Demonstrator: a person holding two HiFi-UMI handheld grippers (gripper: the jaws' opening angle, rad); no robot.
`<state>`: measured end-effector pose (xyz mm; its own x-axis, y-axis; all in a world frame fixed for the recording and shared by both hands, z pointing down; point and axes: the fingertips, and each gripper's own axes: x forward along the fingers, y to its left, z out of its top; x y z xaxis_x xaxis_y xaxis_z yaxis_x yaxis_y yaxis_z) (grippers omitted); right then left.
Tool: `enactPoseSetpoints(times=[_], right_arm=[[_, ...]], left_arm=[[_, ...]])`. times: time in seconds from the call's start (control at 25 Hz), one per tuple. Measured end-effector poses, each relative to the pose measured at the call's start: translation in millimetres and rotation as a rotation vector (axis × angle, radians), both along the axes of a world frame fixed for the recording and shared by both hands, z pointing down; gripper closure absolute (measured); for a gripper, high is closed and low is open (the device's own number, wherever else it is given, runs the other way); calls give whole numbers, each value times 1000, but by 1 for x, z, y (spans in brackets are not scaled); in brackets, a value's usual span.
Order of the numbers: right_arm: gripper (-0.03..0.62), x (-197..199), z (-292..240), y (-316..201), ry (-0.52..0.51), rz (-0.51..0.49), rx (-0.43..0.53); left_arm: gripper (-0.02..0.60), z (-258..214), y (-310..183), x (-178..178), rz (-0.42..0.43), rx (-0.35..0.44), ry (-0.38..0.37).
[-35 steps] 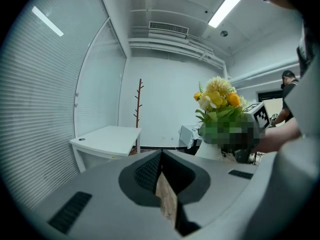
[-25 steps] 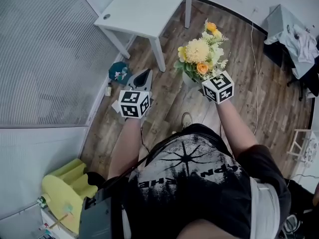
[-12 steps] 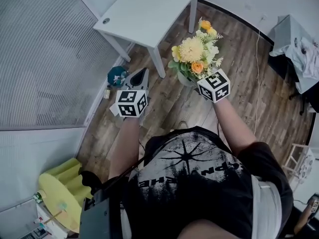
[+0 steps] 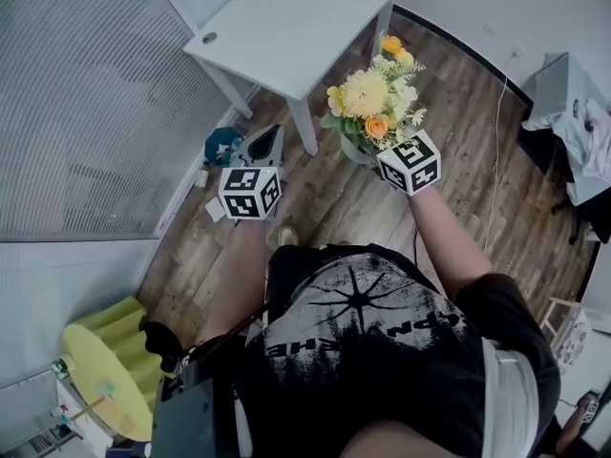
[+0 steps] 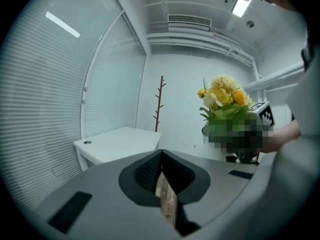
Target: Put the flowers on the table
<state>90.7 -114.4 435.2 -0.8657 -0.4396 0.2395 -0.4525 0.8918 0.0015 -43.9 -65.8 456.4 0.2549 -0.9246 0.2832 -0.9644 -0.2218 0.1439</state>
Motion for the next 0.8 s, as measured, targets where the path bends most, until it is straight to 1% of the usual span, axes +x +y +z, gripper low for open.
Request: enactPoseSetpoints(times=[0.12, 0.28, 0.48, 0.6, 0.8], right_arm=[[344, -1, -1, 1, -16, -6, 3], [344, -8, 2, -6, -28, -2, 17], [344, -60, -2, -50, -34, 28, 9], [344, -78, -6, -75, -41, 57, 14], [344, -108, -7, -107, -47, 95, 8]], left_arm=[[569, -3, -1, 2, 0, 7, 11], [568, 1, -15, 1, 25, 8, -18], [569, 6, -66, -41, 91, -8, -26], [569, 4, -92, -56, 128, -10, -37], [568, 3, -127, -84, 176, -8, -34]])
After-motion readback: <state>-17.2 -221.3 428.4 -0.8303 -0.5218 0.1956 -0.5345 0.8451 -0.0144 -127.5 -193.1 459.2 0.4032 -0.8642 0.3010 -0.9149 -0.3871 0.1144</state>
